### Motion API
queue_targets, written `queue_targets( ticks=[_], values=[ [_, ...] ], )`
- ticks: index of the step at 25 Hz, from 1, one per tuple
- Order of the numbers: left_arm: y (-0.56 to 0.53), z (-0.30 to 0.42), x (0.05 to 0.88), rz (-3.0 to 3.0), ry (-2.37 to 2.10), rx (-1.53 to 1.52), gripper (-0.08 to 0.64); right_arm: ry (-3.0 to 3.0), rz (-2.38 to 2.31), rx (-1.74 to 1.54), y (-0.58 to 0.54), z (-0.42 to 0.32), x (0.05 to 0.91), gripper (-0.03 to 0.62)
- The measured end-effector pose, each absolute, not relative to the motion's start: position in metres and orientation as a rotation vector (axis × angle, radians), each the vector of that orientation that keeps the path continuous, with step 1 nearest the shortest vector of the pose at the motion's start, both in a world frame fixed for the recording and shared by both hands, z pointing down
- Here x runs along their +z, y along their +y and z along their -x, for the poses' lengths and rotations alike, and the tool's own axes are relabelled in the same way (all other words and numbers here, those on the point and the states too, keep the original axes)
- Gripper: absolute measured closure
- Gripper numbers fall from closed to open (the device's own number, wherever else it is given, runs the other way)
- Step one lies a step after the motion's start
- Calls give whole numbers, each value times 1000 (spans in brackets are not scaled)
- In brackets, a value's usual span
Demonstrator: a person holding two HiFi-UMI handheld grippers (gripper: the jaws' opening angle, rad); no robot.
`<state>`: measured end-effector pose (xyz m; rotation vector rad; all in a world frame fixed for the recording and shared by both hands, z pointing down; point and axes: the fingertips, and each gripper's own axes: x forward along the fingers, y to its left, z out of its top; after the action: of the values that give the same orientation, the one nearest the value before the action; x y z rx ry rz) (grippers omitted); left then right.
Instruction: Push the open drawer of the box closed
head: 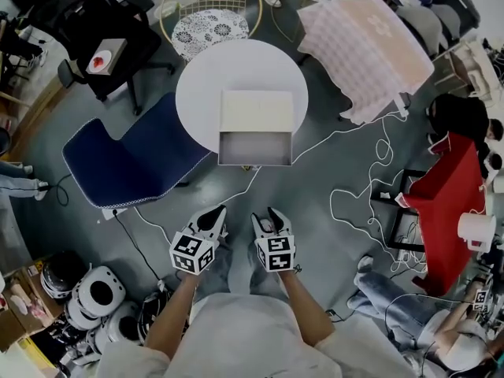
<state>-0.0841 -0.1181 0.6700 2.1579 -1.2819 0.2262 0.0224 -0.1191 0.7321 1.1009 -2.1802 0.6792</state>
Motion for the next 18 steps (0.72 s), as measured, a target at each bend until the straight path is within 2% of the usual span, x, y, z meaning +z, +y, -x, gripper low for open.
queue_targets(
  ticks=[18],
  values=[
    [-119,74,660,-2154,-1274,182,548,-2131,-1080,679,-155,-5,769,394]
  ],
)
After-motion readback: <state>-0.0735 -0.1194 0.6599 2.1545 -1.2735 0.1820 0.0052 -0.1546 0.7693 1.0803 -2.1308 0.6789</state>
